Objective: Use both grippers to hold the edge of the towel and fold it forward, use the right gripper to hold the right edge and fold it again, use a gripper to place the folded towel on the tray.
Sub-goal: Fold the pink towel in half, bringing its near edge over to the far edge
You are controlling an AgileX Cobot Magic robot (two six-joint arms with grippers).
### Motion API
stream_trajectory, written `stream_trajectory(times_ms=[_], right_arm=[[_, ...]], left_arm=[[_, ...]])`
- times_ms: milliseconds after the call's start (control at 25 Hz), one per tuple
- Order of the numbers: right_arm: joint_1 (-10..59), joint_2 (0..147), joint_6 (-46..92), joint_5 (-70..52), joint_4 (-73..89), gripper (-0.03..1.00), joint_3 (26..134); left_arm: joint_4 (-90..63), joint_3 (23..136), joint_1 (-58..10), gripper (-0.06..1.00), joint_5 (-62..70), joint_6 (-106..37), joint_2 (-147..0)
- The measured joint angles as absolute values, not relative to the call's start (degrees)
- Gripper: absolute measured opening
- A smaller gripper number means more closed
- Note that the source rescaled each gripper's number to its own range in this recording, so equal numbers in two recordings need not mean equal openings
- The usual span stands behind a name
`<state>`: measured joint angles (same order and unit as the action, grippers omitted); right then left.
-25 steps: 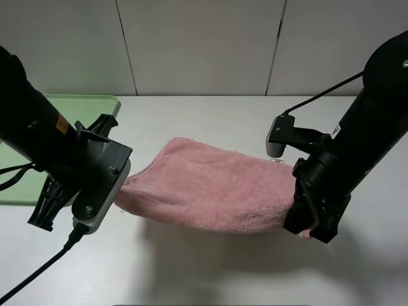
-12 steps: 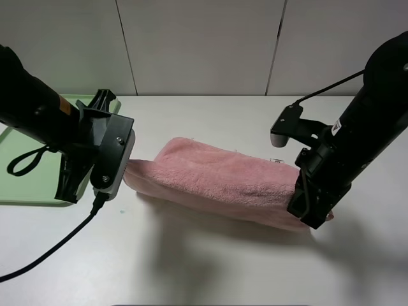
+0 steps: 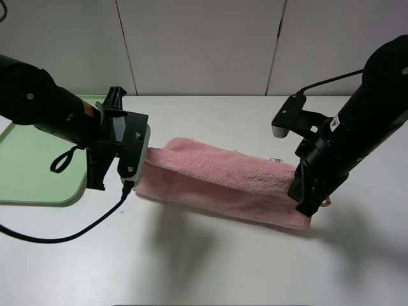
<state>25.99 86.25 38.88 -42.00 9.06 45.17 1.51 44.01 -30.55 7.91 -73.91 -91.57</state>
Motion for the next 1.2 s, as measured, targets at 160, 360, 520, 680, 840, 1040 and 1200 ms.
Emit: stream_trajectory(times_ms=[160,360,520,680,840,1040,1200], right_arm=[[26.0,86.3,38.8,-40.3,7.8,0.00,45.2],[26.0,86.3,37.8,-37.6,6.6,0.00,45.2],[26.0,86.3,37.6,-37.0,6.2,0.00,45.2],[26.0,86.3,37.6,-36.6,6.2,0.00,45.2],[26.0,86.3,37.6,-36.6,6.0,0.00,45.2],[26.0,86.3,37.6,-36.6,6.0,0.00,45.2],[26.0,86.3,37.6,-36.6,6.0,0.00,45.2]], left_arm=[[1.6,44.1,-30.6,0.00,3.6,-73.9,-94.3],[1.6,44.1,-30.4,0.00,-1.5,-73.9,-96.5],[1.6,45.1,-29.8,0.00,-5.0,-73.9,-97.4],[1.6,46.2,-29.6,0.00,-6.8,-73.9,-98.2],[1.6,46.4,-29.6,0.00,-9.7,-73.9,-98.3],[1.6,46.4,-29.6,0.00,-10.3,-73.9,-98.3],[1.6,46.4,-29.6,0.01,-10.3,-73.9,-98.3]])
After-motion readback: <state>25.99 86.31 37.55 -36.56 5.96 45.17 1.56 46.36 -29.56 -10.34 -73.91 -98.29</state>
